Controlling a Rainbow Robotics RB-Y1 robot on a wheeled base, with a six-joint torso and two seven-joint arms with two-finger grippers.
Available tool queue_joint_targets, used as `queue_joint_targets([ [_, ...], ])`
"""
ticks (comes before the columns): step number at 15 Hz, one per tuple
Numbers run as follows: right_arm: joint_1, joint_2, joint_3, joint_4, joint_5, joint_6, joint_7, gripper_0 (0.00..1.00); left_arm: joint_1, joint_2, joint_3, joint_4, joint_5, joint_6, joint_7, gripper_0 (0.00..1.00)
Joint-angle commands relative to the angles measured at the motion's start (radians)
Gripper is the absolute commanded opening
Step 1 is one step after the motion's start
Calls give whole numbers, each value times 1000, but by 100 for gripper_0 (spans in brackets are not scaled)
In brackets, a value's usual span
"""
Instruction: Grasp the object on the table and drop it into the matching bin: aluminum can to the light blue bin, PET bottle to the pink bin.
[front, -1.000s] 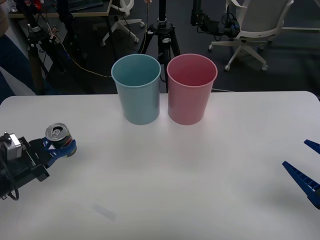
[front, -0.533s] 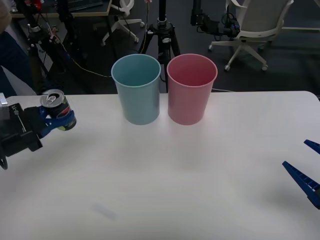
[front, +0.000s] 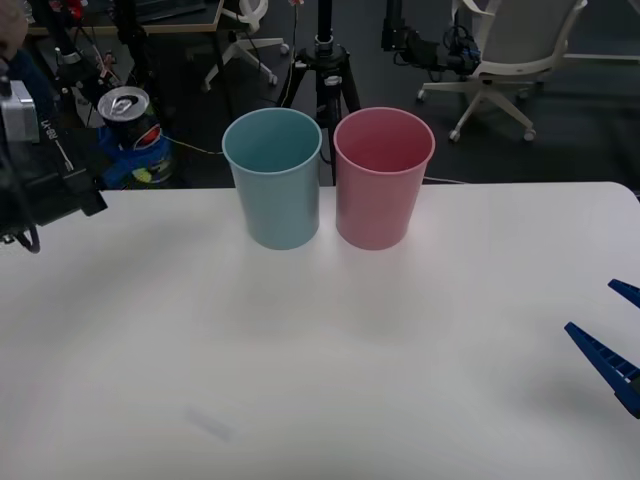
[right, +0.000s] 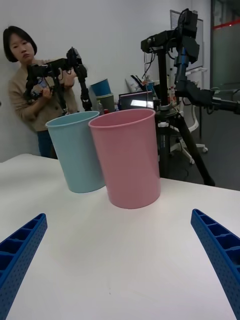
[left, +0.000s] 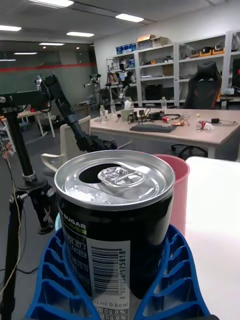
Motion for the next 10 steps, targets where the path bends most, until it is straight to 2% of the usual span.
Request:
queue_joint_targets([
  [1, 0, 0, 0, 0, 0, 0, 0, 100, -122, 3, -75, 53, 0, 53, 67, 0],
  [3, 0, 0, 0, 0, 0, 0, 0, 100, -236, 3, -153, 146, 2, 53, 58, 0],
  [6, 0, 0, 0, 0, 0, 0, 0, 100, -410, -9, -314, 283, 62, 102, 44, 0],
  [8, 0, 0, 0, 0, 0, 0, 0, 100, -486, -49, -363, 364, 76, 106, 33, 0],
  [10, 0, 0, 0, 0, 0, 0, 0, 100, -545, -120, -371, 448, 28, 105, 29, 0],
])
